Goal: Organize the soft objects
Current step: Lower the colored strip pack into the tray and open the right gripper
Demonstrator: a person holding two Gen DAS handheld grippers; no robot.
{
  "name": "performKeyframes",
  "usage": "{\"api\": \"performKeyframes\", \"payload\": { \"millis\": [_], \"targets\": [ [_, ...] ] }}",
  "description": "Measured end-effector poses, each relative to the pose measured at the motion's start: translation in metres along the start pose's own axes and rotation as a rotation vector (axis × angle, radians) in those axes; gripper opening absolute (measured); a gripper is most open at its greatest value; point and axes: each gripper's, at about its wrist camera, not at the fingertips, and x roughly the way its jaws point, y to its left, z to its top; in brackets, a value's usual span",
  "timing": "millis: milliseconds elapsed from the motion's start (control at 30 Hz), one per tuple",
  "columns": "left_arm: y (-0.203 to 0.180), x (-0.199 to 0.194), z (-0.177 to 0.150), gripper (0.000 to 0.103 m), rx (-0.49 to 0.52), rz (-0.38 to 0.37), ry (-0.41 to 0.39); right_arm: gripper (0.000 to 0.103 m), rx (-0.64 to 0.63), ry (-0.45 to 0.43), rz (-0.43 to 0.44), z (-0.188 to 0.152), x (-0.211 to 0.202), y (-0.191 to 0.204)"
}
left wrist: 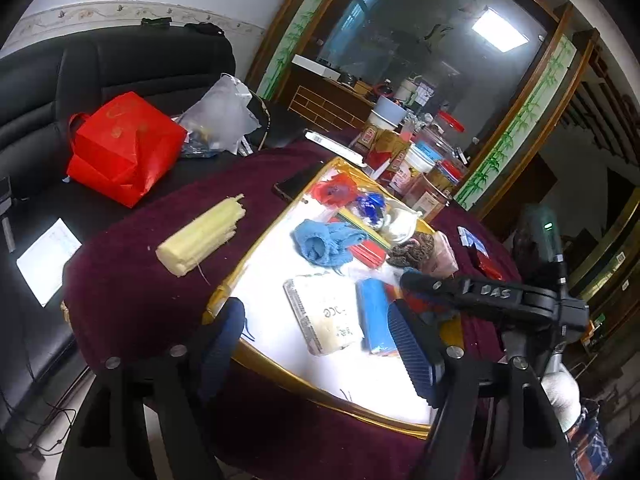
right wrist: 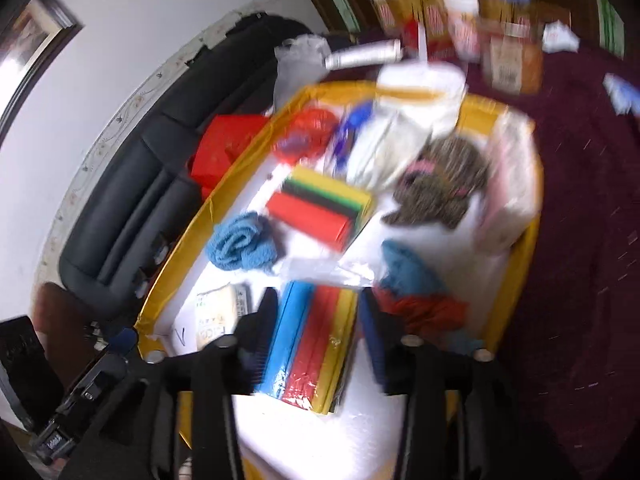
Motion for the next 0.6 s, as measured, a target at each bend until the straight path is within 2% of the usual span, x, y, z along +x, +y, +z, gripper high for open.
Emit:
{"api": "performKeyframes", "payload": {
  "millis": [133,200,300,500,600],
  "targets": [
    [-0.006,0.001,-0.003,0.078,0.004,-0.015,0.016,0.057,-0.043,-0.101,-0.051,-0.004,-0.042,-0.002],
    [-0.009,0.001,-0.005,0.078,0.001,-0.021,0.022,0.064,-0.052,-0.153,-0.077,-0.012,-0.069,-0.010],
    [-0.018,-0.003,-0.007,0.078,0.016,-0.031,0.017,0.069,-0.049,-0.215,-0.122,-0.023,-0.098,-0.027],
    [-0.043,-0.007,-0.010,0.082,0.048,-0.068,0.005,0.073,0.057,-0.315,-0.254,-0.073,-0.169,-0.097],
    [-0.061,-0.002,-0.016,0.083,0.078,-0.092,0.029,0.073,0.148,-0.353,-0.319,-0.103,-0.203,-0.140]
  ]
}}
